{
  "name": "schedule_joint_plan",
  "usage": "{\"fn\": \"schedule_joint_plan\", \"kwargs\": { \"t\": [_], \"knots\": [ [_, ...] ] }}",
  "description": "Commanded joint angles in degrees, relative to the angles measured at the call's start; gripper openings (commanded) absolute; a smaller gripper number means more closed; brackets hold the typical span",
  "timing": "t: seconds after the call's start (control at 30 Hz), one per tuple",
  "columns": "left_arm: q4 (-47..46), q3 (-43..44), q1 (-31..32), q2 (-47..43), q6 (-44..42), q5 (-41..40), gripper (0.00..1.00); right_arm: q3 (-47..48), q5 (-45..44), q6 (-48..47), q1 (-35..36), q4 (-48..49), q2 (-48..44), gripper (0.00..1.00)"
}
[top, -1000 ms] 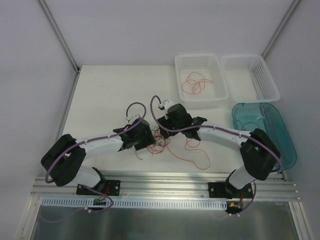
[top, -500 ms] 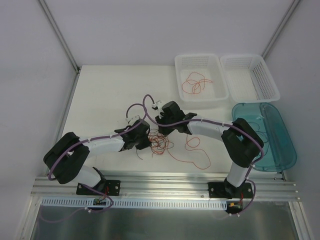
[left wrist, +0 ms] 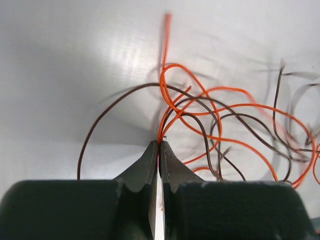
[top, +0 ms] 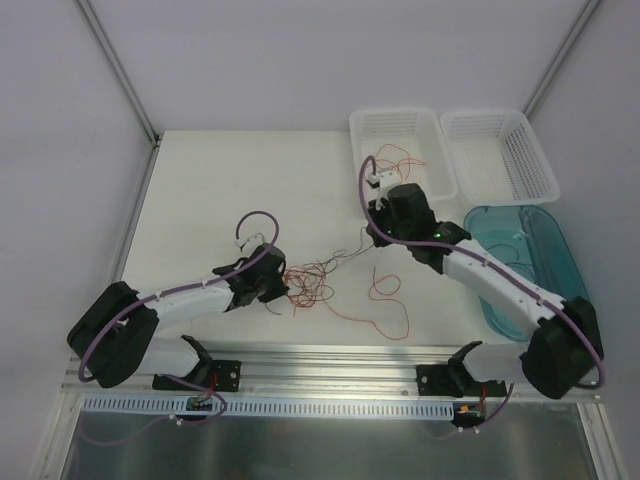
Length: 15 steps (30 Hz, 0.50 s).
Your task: Untangle the cables
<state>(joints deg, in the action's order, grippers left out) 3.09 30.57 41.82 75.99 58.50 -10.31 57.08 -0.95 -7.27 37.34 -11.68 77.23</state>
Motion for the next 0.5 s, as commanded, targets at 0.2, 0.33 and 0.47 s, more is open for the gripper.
{"fn": "schedule_joint_plan", "kwargs": {
  "t": [0.2,0.33,0.47],
  "knots": [
    [9.0,-7.3,-12.5,-16.7,-6.5,-4.4,0.00,-1.7,-12.5,3.2,-13.3,-14.8,-29.8,0.01],
    [11.7,-7.2,-15.3,-21.0,-8.2,-5.2,0.00,-0.9,-6.4,4.2,-13.9,-16.1,-33.2,0.01],
    [14.0,-6.7,-16.8,-22.2,-9.6,-6.4,0.00,0.2,-10.6,4.5,-13.9,-18.2,-35.6,0.01]
  ]
}}
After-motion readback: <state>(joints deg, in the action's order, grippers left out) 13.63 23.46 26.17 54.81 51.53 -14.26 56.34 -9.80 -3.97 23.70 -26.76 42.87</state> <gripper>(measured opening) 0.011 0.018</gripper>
